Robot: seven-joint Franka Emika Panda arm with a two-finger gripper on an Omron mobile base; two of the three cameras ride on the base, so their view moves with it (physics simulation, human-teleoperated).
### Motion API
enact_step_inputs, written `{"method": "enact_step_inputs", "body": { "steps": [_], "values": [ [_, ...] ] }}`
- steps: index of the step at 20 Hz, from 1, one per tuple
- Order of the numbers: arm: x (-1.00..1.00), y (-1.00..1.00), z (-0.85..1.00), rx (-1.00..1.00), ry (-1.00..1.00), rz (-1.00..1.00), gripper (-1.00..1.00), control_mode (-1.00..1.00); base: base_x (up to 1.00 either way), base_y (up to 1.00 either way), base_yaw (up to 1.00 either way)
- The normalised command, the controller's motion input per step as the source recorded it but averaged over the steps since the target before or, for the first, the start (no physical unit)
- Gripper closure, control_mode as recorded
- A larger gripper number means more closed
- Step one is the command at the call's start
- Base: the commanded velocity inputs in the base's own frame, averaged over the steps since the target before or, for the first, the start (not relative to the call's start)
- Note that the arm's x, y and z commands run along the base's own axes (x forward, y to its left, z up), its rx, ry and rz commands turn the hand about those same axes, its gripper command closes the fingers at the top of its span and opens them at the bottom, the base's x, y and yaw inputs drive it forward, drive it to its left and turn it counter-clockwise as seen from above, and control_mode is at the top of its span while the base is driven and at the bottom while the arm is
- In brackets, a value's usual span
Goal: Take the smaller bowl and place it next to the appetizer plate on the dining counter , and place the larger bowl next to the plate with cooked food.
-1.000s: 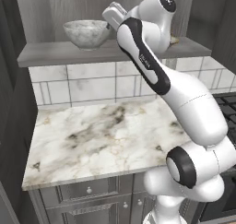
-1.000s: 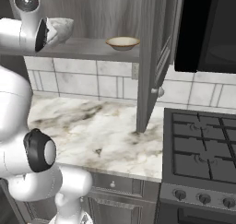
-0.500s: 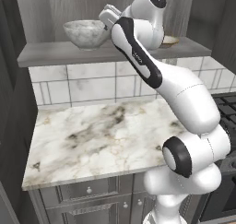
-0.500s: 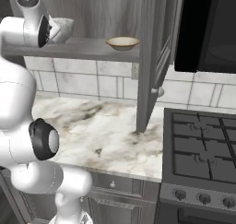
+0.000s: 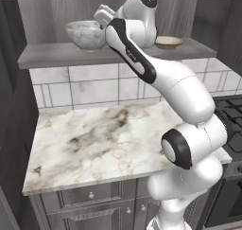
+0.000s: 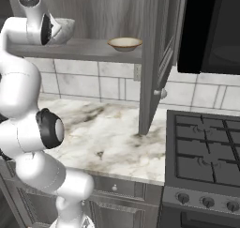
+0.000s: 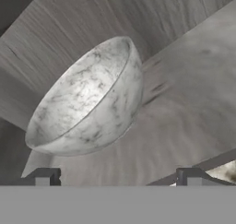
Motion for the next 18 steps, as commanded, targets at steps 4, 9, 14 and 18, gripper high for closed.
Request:
{"method": "enact_step_inputs", "body": {
  "steps": [4,9,14,18],
  "values": [
    [0.48,0.16,0.00,-0.01,0.00,-0.02,-1.00,-1.00,0.00,0.00,0.00],
    [0.49,0.07,-0.03,0.00,0.00,-0.03,-1.00,-1.00,0.00,0.00,0.00],
    [0.46,0.04,-0.04,0.00,0.00,-0.03,-1.00,-1.00,0.00,0.00,0.00],
    [0.40,0.08,-0.03,0.00,0.01,-0.02,-1.00,-1.00,0.00,0.00,0.00]
  ]
}}
